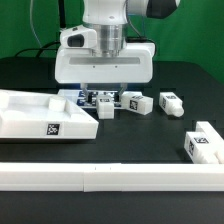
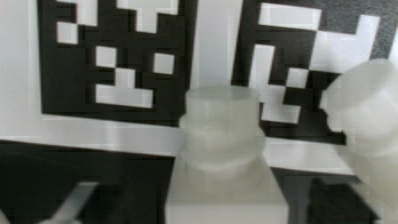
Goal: Assemble one leg
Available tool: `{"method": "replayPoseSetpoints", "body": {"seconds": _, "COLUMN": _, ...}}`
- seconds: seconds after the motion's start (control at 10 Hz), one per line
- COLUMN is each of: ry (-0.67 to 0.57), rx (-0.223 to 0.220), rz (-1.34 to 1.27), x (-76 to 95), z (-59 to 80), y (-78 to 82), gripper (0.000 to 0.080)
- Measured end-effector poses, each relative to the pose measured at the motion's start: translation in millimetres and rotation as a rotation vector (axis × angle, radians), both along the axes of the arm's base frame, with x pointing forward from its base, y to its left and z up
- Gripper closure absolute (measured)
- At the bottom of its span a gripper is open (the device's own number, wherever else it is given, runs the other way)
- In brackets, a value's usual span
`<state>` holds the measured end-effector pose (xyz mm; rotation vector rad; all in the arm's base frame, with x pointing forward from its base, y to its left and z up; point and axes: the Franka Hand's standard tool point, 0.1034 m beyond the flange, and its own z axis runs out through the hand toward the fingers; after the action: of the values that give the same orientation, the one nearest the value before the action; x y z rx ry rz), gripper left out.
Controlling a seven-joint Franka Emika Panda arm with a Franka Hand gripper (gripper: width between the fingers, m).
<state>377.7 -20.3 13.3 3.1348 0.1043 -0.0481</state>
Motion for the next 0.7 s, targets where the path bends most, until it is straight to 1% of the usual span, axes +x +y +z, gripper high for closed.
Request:
{"method": "replayPoseSetpoints", "body": {"seconds": 0.1, "ry": 0.000, "rx": 0.000, "rz": 0.000, "x": 0.0, "z": 0.0, "y": -0.1, "gripper": 0.0183}}
{"method": "replayPoseSetpoints", "body": {"seconds": 0.2, "ry": 0.020, "rx": 0.014, "rz": -0.014, "x": 0.0, "z": 1.5, "y": 3.1, "gripper": 0.0159}}
{"method": "replayPoseSetpoints", "body": {"seconds": 0.3, "ry": 0.033, "rx": 0.046, "rz": -0.026, "x": 11.4, "z": 15.6, "y": 9.5, "gripper": 0.0159}}
{"method": "replayPoseSetpoints", "body": {"seconds": 0.4, "ry": 0.015, "rx": 0.060, "rz": -0.026, "x": 28.1, "z": 30.6, "y": 12.1, "gripper": 0.0159}}
{"method": "replayPoseSetpoints", "body": {"seconds": 0.6, "ry": 0.017, "rx": 0.089, "rz": -0.041, "x": 58.6, "z": 48.4, "y": 22.2, "gripper": 0.0151}}
{"method": "replayPoseSetpoints", "body": {"seconds": 0.7, "ry": -0.006, "rx": 0.088, "rz": -0.056, "x": 72.9, "z": 51.3, "y": 31.6, "gripper": 0.0150}}
